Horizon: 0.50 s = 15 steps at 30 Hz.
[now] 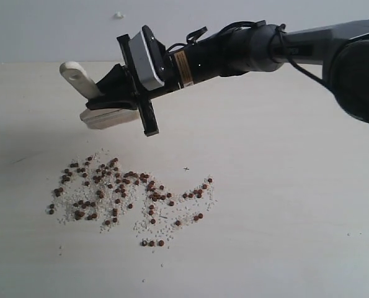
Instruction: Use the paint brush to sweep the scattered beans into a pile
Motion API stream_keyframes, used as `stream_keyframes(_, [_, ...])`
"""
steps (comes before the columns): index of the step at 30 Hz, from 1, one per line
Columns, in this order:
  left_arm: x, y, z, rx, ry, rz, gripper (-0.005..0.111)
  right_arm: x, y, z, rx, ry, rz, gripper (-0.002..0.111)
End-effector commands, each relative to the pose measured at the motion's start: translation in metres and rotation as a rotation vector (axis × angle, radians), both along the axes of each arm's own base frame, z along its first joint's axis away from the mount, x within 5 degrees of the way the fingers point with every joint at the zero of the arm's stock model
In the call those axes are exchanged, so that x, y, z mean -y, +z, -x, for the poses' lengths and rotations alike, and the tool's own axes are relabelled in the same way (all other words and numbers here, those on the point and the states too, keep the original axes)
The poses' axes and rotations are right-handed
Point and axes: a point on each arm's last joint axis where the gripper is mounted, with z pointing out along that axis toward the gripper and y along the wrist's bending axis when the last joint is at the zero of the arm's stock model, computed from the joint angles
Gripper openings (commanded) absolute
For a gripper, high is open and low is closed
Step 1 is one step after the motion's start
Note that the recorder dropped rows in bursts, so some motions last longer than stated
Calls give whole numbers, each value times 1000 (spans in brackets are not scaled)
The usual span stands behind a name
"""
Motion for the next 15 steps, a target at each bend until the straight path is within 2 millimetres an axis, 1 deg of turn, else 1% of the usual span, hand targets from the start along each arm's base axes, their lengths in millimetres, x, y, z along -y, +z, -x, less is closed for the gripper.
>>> stream_keyframes(1, [0, 2, 1, 13, -3, 20, 0, -16, 1, -6, 34, 22, -39, 0])
stream_keyframes(7, [0, 2, 1, 13, -3, 20, 0, -32, -18, -9, -28, 29, -32, 0])
stream_keyframes(8, [0, 2, 1, 13, -3, 20, 0, -38, -28, -7, -73, 33, -18, 0])
stream_keyframes(10, [0, 2, 1, 13, -3, 20, 0, -42, -37, -2, -96, 48, 9, 0])
stream_keyframes(11, [0, 2, 1, 13, -3, 20, 0, -43, -39, -1, -104, 54, 24, 0])
stream_keyframes(14, [0, 2, 1, 13, -3, 20, 0, -42, -44, 2, -244, 36, 116, 0])
stream_keyframes(15, [0, 2, 1, 13, -3, 20, 0, -42, -45, 3, -267, 33, 137, 0])
